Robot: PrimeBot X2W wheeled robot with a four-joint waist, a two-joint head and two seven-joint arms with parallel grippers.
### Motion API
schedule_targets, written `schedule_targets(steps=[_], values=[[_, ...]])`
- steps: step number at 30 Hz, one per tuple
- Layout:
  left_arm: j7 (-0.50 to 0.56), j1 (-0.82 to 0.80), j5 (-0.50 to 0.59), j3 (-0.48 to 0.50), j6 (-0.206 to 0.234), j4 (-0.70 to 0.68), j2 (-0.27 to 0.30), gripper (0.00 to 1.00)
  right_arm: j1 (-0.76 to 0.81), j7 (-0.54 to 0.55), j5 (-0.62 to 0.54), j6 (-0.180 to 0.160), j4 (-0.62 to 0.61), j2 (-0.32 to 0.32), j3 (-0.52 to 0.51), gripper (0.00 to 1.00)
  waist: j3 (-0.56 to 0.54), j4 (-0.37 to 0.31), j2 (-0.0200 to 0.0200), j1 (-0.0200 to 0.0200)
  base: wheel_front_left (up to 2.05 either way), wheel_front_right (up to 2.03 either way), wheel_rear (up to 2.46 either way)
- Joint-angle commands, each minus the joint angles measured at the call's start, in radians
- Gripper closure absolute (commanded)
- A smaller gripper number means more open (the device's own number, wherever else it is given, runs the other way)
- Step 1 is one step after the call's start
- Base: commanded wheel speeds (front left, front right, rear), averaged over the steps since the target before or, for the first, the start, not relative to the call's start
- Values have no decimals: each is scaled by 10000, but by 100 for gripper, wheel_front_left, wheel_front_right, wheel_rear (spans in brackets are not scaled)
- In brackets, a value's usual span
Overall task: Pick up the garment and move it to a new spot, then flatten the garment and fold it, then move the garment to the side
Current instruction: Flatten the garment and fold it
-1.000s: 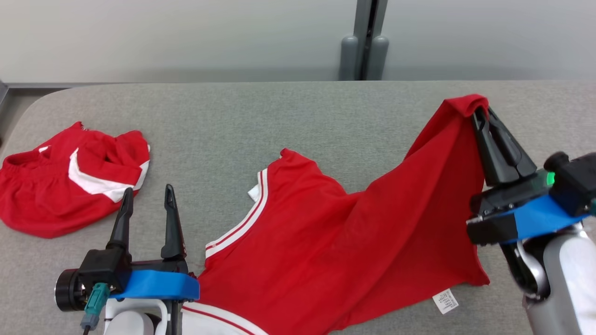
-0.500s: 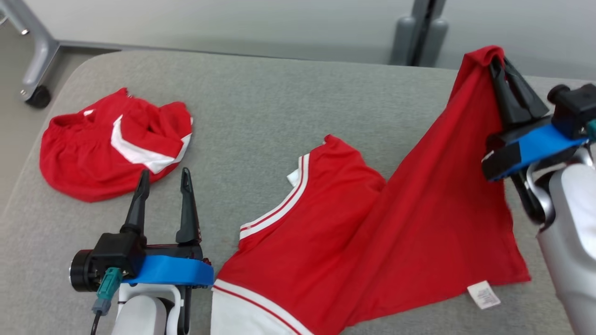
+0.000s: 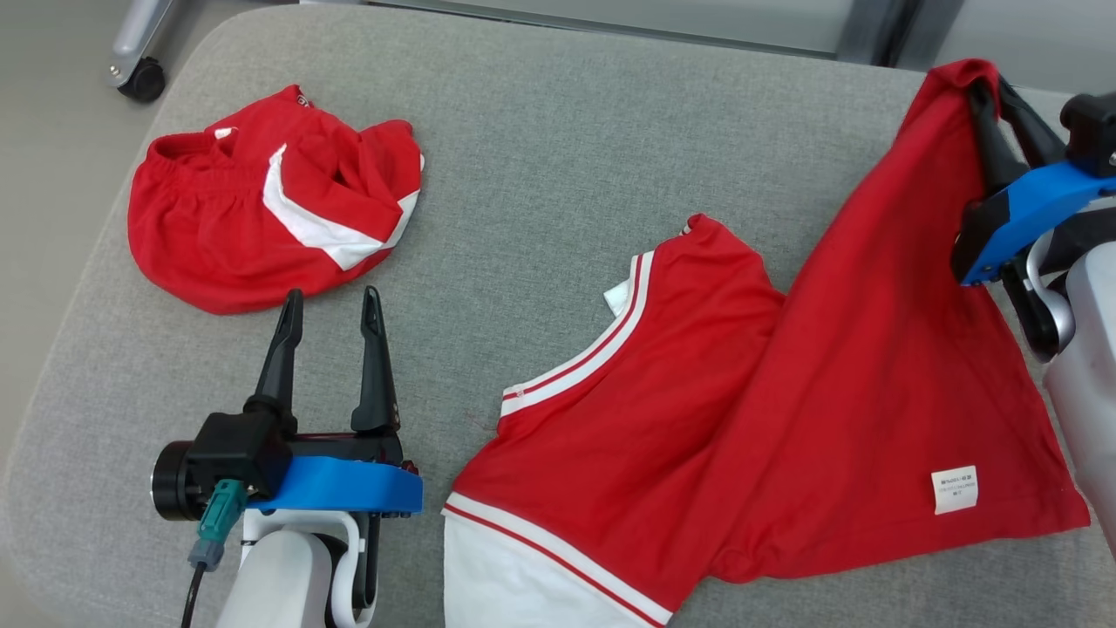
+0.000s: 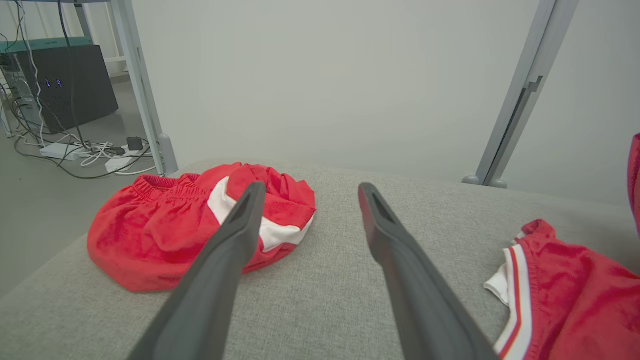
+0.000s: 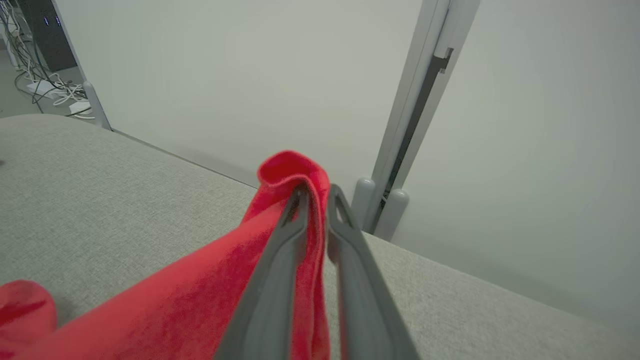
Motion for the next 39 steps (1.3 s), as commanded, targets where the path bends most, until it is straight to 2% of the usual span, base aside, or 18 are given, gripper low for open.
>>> schedule_targets(steps=[1,6,10,17,24,33,39], values=[[-48,-191,-30,38,34,-20,-15,0,-209,-174,99,1,218,8,5,0,16,4,0,-2,0,0,0],[-48,-91,85,197,7,106,-12,0,-70,-567,350,1,872,138,148,0,-203,-338,0,-2,0,0,0],[-48,127,308,482,-46,134,-12,0,377,-687,594,1,491,170,134,0,-512,-870,0,-2,0,0,0],[-48,430,721,1059,-256,161,11,0,2204,-692,698,1,-2252,314,-681,0,-1081,-1902,0,-2,0,0,0],[-48,780,945,1494,-425,211,55,0,4569,-690,403,3,-4586,906,-1574,0,-1557,-2572,0,-2,0,0,0],[-48,1049,1115,1705,-611,274,33,0,7184,-487,-120,1,-6470,1714,-2138,0,-1838,-2693,0,-2,0,0,0],[-48,1013,1167,1675,-643,218,14,0,7754,17,-373,1,-7230,1818,-2135,0,-1806,-2640,0,-2,0,0,0]])
